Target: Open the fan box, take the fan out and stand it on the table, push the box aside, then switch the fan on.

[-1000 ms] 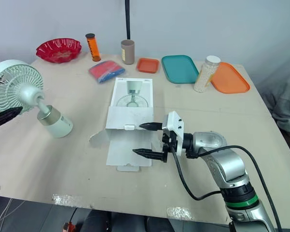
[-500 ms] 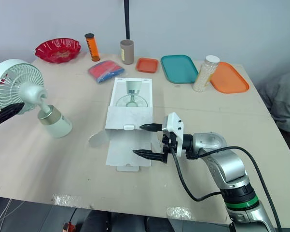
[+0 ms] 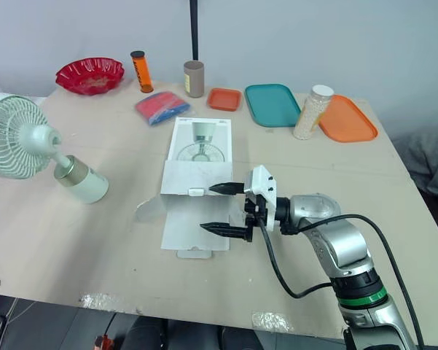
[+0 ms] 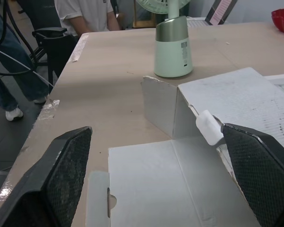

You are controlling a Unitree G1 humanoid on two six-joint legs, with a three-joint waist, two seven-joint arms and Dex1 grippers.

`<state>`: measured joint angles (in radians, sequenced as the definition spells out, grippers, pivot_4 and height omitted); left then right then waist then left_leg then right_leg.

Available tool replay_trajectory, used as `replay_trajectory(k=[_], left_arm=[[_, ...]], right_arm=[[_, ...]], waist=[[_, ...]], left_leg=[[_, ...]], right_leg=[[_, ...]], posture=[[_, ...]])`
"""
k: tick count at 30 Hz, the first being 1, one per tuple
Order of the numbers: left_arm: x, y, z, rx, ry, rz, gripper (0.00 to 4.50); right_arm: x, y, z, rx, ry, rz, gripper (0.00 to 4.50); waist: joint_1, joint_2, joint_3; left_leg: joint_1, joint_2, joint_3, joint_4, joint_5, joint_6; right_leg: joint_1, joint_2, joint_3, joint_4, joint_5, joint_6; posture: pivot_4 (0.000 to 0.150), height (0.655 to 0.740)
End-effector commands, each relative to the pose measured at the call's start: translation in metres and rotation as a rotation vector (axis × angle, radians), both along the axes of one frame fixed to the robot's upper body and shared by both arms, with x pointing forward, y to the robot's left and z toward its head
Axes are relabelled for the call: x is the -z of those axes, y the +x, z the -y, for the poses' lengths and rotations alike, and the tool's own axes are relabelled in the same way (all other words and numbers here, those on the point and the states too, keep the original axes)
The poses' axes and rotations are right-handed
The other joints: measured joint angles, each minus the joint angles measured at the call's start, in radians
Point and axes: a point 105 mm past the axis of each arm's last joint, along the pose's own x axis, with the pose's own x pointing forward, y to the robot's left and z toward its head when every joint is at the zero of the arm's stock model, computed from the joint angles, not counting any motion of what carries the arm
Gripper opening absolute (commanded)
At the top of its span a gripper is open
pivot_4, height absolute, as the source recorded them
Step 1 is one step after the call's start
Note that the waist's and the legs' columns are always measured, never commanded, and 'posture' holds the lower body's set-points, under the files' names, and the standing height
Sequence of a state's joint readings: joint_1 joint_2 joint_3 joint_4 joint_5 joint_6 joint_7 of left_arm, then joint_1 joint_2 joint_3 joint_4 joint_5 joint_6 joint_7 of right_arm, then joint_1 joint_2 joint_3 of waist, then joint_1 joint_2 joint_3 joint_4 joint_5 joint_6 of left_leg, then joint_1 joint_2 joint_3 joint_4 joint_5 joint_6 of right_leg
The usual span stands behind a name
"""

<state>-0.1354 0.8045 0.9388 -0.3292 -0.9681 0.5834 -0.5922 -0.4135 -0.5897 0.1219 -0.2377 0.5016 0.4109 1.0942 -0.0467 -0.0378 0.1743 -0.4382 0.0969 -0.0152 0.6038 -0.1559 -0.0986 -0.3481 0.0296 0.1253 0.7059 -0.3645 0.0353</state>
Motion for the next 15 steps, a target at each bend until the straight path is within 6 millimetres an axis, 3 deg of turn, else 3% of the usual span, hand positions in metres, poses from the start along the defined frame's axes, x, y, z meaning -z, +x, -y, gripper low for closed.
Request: replay_trajectory(k=[1, 3, 9, 15], left_arm=[[-0.016, -0.007, 0.018, 0.033, 0.056, 0.048, 4.47], [-0.014, -0.006, 0.02, 0.042, 0.06, 0.034, 4.47], [0.001, 0.004, 0.0, -0.014, 0.042, 0.008, 4.47], [-0.001, 0.008, -0.013, -0.043, 0.035, 0.033, 4.47]], right_arm=[[-0.01, -0.002, -0.003, -0.035, 0.003, 0.046, 4.5], [-0.01, -0.002, -0.004, -0.038, 0.003, 0.046, 4.5], [-0.01, -0.003, -0.004, -0.028, 0.011, 0.048, 4.5], [-0.006, -0.005, -0.001, -0.01, 0.002, 0.045, 4.5]], waist=[[0.0, 0.0, 0.0], [-0.001, 0.001, 0.0], [-0.001, 0.001, 0.0], [0.0, 0.001, 0.0]], left_leg=[[0.0, 0.0, 0.0, 0.0, 0.0, 0.0], [0.002, 0.0, 0.0, 0.0, 0.0, -0.001], [0.002, 0.0, -0.001, -0.001, 0.001, -0.001], [0.001, 0.0, -0.001, -0.001, 0.001, -0.001]], right_leg=[[0.0, 0.0, 0.0, 0.0, 0.0, 0.0], [0.001, 0.0, 0.0, 0.0, 0.0, 0.0], [0.001, 0.001, 0.0, 0.0, 0.0, 0.0], [0.001, 0.001, -0.001, 0.0, 0.0, 0.0]], posture=[[0.15, 0.7389], [0.15, 0.7389], [0.15, 0.7389], [0.15, 0.7389]])
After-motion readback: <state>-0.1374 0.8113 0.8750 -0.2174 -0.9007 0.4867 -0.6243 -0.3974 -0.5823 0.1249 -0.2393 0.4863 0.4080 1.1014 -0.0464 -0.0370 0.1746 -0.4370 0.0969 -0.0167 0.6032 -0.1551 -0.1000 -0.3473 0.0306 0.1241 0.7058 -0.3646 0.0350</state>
